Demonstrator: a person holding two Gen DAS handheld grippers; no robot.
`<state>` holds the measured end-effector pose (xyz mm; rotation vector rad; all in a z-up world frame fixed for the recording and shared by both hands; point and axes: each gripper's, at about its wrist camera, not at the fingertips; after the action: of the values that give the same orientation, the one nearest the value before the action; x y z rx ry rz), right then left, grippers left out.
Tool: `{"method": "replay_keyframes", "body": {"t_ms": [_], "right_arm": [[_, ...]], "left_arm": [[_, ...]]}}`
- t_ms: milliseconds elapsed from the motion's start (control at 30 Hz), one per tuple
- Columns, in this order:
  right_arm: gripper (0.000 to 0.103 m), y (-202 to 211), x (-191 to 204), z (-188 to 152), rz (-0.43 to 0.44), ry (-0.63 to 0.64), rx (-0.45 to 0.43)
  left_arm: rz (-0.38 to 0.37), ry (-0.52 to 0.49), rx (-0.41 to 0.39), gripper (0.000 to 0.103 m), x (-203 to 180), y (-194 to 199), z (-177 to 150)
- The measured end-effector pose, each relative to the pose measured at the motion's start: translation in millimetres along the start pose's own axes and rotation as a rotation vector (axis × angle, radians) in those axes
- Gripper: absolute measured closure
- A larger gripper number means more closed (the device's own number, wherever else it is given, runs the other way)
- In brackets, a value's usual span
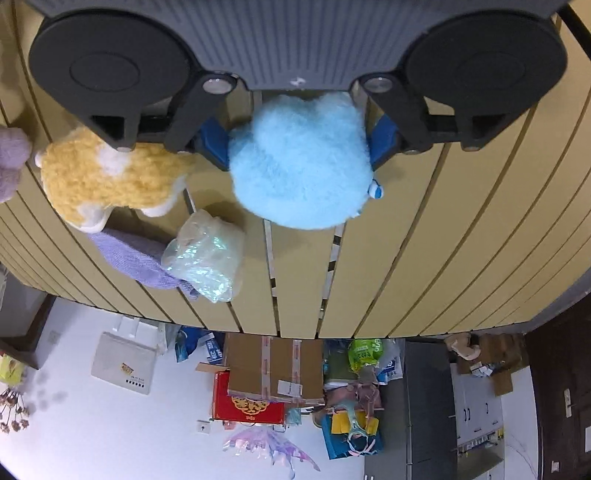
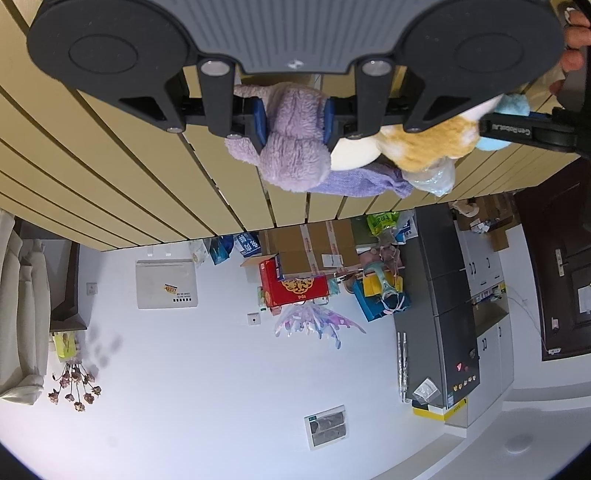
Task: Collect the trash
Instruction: 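Grasp the light blue plush toy with the left tool while the right tool holds the pink hat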
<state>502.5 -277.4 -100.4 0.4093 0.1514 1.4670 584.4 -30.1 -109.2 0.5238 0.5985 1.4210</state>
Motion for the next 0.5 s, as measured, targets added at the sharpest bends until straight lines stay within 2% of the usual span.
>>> {"method": "replay_keyframes", "body": {"t_ms": [67,267,500], "right_arm": [[0.075,-0.9,0.7,-0.2,0.004,0.0,0.003],[0.075,1.0,4.0,2.0,0.016,0.001,0.008],[0.075,19.3,17.5,2.5,0.048,0.026,0.006]], "left_arm": [[-0.008,-0.002,-0.006,0.031,2.7,2.0,-2.7],[-0.021,0.021,-0.033,0.032,15.9,20.6,-13.8],[-0.005,0.005,-0.102,0.032,19.8,66.1,-18.3]]}}
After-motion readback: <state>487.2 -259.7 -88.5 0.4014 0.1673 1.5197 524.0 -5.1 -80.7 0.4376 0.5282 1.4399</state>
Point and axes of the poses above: each gripper's, at about its wrist camera, not at the fingertips, and y roughly against the way its jaws point, x to its left, z to its top, and after that the axes turned 4 degrees about -z, right-handed
